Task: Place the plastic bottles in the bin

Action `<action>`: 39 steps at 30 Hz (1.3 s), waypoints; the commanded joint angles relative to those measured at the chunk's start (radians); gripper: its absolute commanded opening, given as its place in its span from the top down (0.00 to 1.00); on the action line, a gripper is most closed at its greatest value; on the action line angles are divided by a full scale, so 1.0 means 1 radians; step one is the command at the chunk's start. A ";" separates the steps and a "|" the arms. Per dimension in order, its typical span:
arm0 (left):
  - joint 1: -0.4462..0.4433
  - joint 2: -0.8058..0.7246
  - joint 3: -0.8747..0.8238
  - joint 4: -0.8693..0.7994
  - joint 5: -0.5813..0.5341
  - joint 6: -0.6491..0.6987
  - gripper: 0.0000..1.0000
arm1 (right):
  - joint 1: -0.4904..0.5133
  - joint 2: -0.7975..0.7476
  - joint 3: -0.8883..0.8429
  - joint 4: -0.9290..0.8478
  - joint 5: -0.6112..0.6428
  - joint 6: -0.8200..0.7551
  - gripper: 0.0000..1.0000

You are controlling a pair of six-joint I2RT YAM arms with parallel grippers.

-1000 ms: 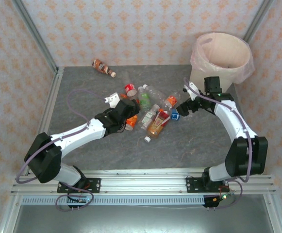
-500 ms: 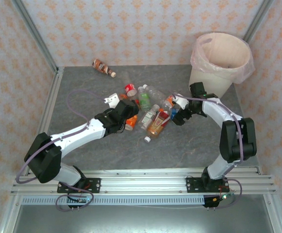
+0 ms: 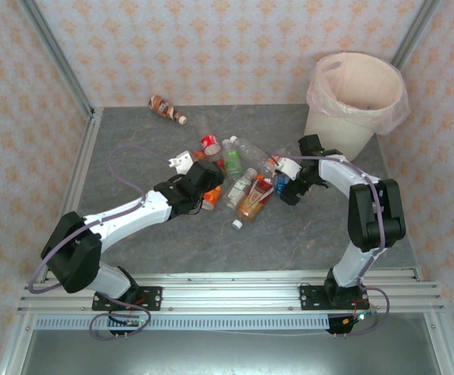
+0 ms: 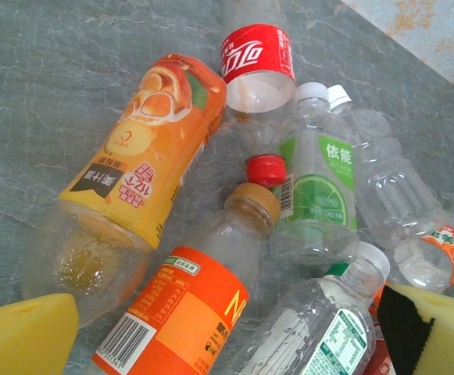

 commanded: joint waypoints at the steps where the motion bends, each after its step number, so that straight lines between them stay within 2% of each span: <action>1: 0.011 0.017 0.024 -0.003 -0.003 0.008 0.00 | 0.003 -0.006 0.019 -0.087 0.011 0.013 0.06; 8: 0.011 0.030 0.023 -0.007 -0.005 -0.002 0.00 | 0.048 0.025 0.003 0.014 0.082 -0.051 0.06; 12: 0.011 0.028 0.016 -0.004 -0.003 -0.011 0.00 | 0.079 0.090 0.051 -0.017 0.125 -0.051 0.07; 14: 0.011 0.024 0.014 -0.009 -0.006 -0.010 0.00 | 0.080 0.087 0.042 0.007 0.130 -0.047 0.10; 17: 0.011 0.016 0.013 -0.022 -0.018 -0.009 0.00 | 0.080 0.077 0.019 0.026 0.138 -0.075 0.27; 18: 0.011 0.014 0.012 -0.025 -0.020 -0.007 0.00 | 0.080 0.074 0.010 0.030 0.148 -0.082 0.29; 23: 0.011 0.011 0.009 -0.021 -0.022 -0.010 0.00 | 0.073 0.060 -0.017 0.033 0.194 -0.095 0.33; 31: 0.014 0.026 0.043 -0.026 -0.005 -0.013 0.00 | 0.054 0.016 0.001 -0.009 0.162 -0.009 0.49; 34: 0.016 0.019 0.046 -0.016 -0.003 -0.014 0.00 | 0.047 0.008 0.032 -0.038 0.144 0.043 0.52; 37: 0.015 0.019 0.050 -0.018 -0.002 -0.014 0.00 | 0.035 -0.008 0.079 -0.093 0.048 0.081 0.53; 39: 0.017 0.019 0.049 -0.021 -0.002 -0.019 0.00 | 0.032 -0.027 0.094 -0.094 0.028 0.104 0.53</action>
